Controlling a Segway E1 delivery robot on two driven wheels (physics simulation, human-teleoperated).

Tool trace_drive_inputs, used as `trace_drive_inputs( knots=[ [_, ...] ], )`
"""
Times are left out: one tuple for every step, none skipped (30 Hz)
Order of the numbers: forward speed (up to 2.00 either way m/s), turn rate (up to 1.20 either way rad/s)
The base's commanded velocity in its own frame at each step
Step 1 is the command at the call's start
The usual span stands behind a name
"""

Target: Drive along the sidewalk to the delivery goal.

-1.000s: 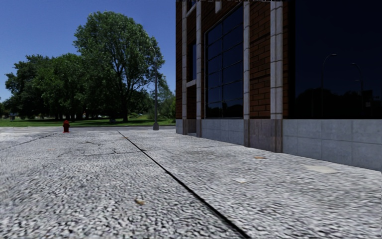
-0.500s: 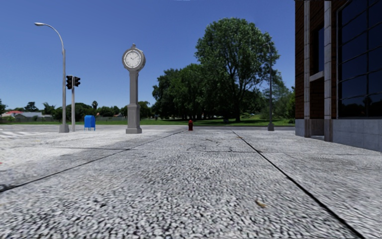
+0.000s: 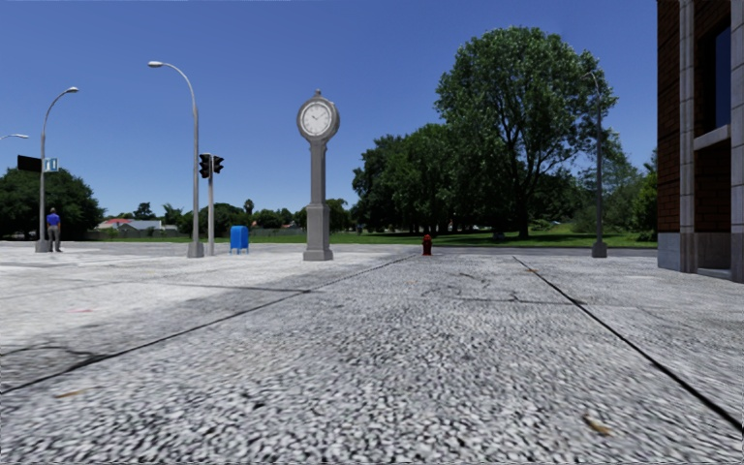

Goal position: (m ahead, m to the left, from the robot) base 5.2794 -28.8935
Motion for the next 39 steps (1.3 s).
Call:
trace_drive_inputs(
  knots=[
    [1.46,-1.2],
    [1.46,-1.2],
    [1.46,-1.2],
    [1.46,-1.2],
    [1.46,-1.2],
    [1.46,-1.2],
    [1.46,-0.82],
    [1.47,-0.05],
    [1.48,-0.01],
    [1.5,0.0],
    [1.5,0.0],
    [1.5,0.0],
    [1.51,0.0],
    [1.51,0.0],
    [1.51,0.0],
    [1.51,0.0],
    [1.51,0.0],
    [1.51,0.0],
    [1.51,0.0],
    [1.51,-0.36],
    [1.51,-1.17],
    [1.51,-1.17],
    [1.51,-1.2],
    [1.51,-1.2],
    [1.51,-1.2],
    [1.51,-0.82],
    [1.51,-0.82],
    [1.51,-0.35],
    [1.51,-0.12],
    [1.51,-0.04],
    [1.51,-0.02],
    [1.51,-0.02],
    [1.51,-0.01],
    [1.52,-0.01],
    [1.52,-0.01],
    [1.52,-0.01],
    [1.55,-0.01],
    [1.57,-0.01],
    [1.57,-0.01]
  ],
)
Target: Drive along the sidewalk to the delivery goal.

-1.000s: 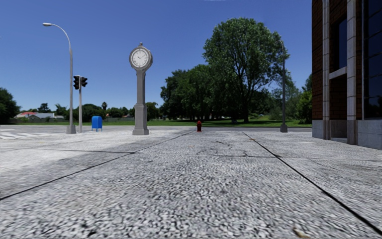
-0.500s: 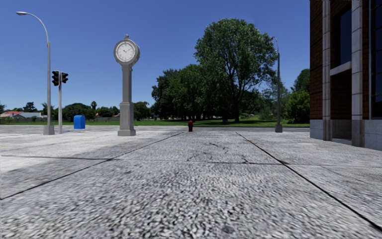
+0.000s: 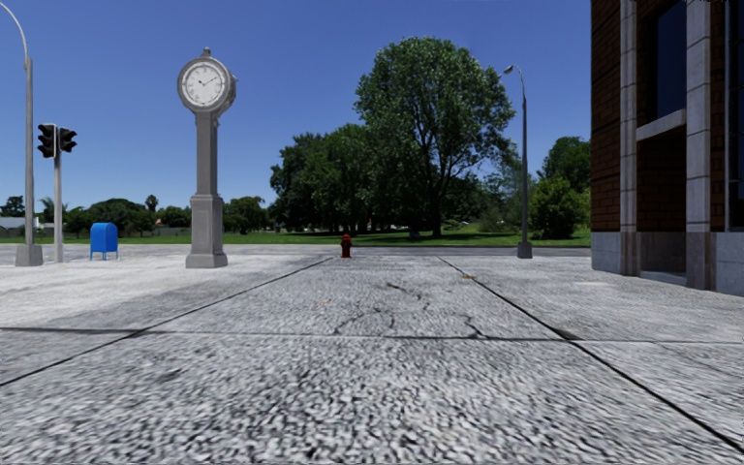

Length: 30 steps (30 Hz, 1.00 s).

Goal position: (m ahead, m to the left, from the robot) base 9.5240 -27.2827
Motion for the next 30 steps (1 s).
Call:
trace_drive_inputs(
  knots=[
    [1.59,-0.01],
    [1.6,-0.15],
    [1.63,-0.36],
    [1.65,-0.85],
    [1.65,-0.85],
    [1.66,-1.2],
    [1.66,-1.2],
    [1.66,-1.2],
    [1.66,-1.2],
    [1.66,-0.79],
    [1.66,-0.79],
    [1.67,-0.05],
    [1.67,-0.02],
    [1.67,0.0],
    [1.67,0.0],
    [1.67,0.0],
    [1.67,0.0],
    [1.67,0.0],
    [1.69,0.0],
    [1.72,0.0],
    [1.73,0.0],
    [1.74,0.0],
    [1.74,0.0],
    [1.75,0.0],
    [1.75,0.0],
    [1.76,0.0],
    [1.76,0.0],
    [1.76,0.0],
    [1.76,0.0],
    [1.77,0.0]
  ],
)
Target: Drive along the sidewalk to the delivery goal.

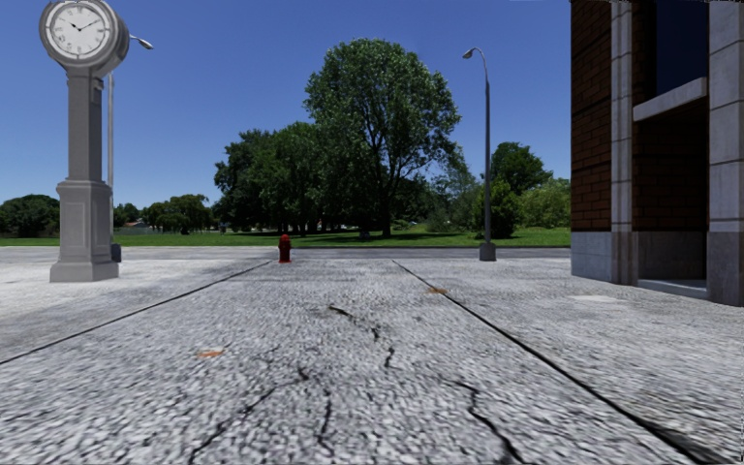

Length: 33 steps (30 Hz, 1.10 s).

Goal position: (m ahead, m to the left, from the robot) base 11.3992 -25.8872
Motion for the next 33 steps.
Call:
trace_drive_inputs(
  knots=[
    [1.77,0.0],
    [1.78,0.0],
    [1.78,0.0],
    [1.78,0.0],
    [1.78,0.0],
    [1.78,0.0],
    [1.78,0.0],
    [1.78,0.0],
    [1.78,0.0],
    [1.78,0.0],
    [1.78,0.0],
    [1.78,0.0],
    [1.78,0.0],
    [1.78,0.0],
    [1.78,0.0],
    [1.78,0.0],
    [1.78,0.0],
    [1.78,0.0],
    [1.78,0.0],
    [1.78,0.0],
    [1.78,0.0],
    [1.78,0.0],
    [1.78,0.0],
    [1.79,0.0],
    [1.79,0.0],
    [1.79,0.0],
    [1.79,0.0],
    [1.79,0.0],
    [1.79,0.0],
    [1.79,0.0],
    [1.79,0.0],
    [1.79,0.0],
    [1.79,0.0]
  ],
)
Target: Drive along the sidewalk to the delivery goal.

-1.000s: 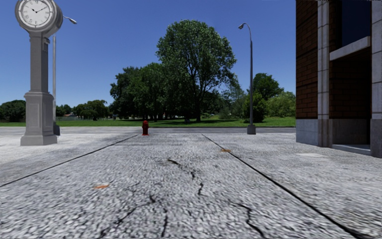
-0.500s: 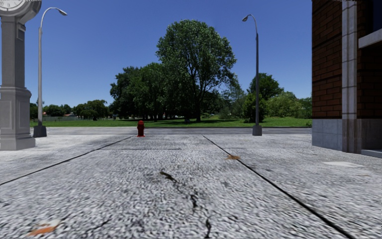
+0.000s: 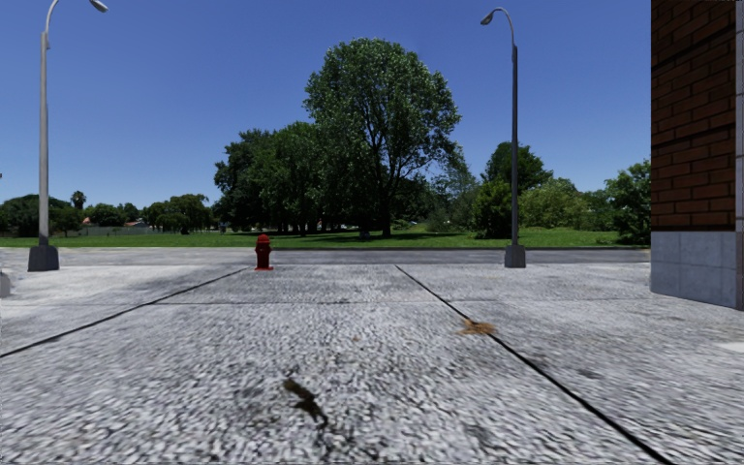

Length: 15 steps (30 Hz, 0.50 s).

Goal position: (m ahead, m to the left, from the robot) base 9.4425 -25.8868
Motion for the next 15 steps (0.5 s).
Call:
trace_drive_inputs(
  knots=[
    [1.79,0.0],
    [1.79,0.0],
    [1.79,0.0],
    [1.79,0.0],
    [1.79,0.0],
    [1.79,0.0],
    [1.79,0.0],
    [1.79,0.0],
    [1.79,0.0],
    [1.79,0.0],
    [1.79,0.0],
    [1.79,0.0],
    [1.79,0.0],
    [1.79,0.0],
    [1.79,0.0]
  ],
)
